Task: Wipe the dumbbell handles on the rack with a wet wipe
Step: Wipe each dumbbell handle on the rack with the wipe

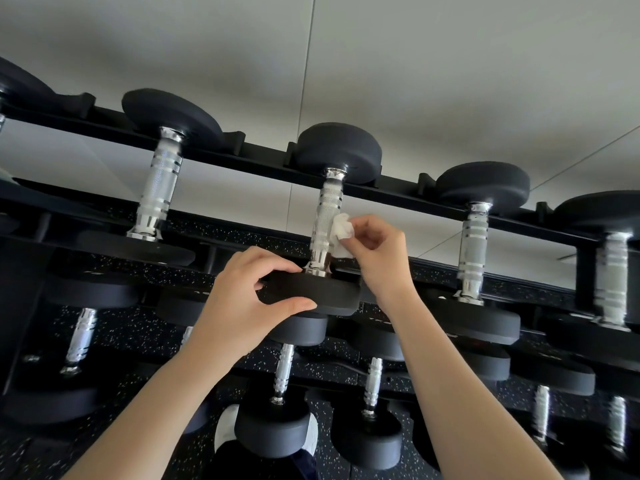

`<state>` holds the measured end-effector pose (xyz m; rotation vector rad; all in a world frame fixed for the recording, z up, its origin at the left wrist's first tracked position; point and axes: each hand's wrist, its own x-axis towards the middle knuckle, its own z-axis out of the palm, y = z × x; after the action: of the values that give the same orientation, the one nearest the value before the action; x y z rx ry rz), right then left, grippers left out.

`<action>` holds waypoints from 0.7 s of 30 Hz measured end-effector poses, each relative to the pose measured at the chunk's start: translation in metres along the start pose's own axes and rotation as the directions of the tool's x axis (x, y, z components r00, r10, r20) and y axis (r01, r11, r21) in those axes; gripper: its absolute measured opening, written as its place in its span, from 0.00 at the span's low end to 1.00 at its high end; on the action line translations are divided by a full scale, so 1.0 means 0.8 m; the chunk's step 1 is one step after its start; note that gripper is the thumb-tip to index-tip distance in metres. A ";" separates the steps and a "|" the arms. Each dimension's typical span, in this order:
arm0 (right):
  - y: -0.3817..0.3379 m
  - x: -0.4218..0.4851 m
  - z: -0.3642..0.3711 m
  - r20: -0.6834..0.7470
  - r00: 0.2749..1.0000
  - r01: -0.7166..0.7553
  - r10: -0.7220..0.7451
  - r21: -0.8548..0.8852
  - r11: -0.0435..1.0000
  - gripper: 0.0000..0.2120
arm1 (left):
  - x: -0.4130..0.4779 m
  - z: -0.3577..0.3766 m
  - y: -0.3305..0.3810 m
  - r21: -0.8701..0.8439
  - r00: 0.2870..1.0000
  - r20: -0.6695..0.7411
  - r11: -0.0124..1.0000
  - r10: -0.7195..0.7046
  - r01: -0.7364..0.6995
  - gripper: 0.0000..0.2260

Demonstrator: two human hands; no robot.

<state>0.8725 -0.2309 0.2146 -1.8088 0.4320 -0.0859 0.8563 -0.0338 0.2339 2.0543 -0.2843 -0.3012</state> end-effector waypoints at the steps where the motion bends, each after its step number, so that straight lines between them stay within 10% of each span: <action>1: -0.003 0.005 0.002 -0.026 1.000 -0.004 0.004 0.015 1.000 0.06 | 0.000 0.000 0.000 -0.002 1.000 0.002 1.000 0.001 -0.001 0.19; 13: -0.024 0.058 0.020 -0.247 0.968 -0.022 0.051 0.118 0.993 0.08 | 0.002 0.000 -0.002 0.004 1.000 0.012 1.000 -0.002 0.002 0.18; 21: -0.006 0.029 0.017 -0.068 0.988 -0.131 0.136 0.081 0.988 0.04 | 0.002 0.000 -0.002 -0.001 1.000 0.009 1.000 0.004 -0.004 0.18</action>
<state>0.8992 -0.2254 0.2115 -1.7012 0.5933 -0.0745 0.8583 -0.0336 0.2324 2.0518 -0.2934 -0.3082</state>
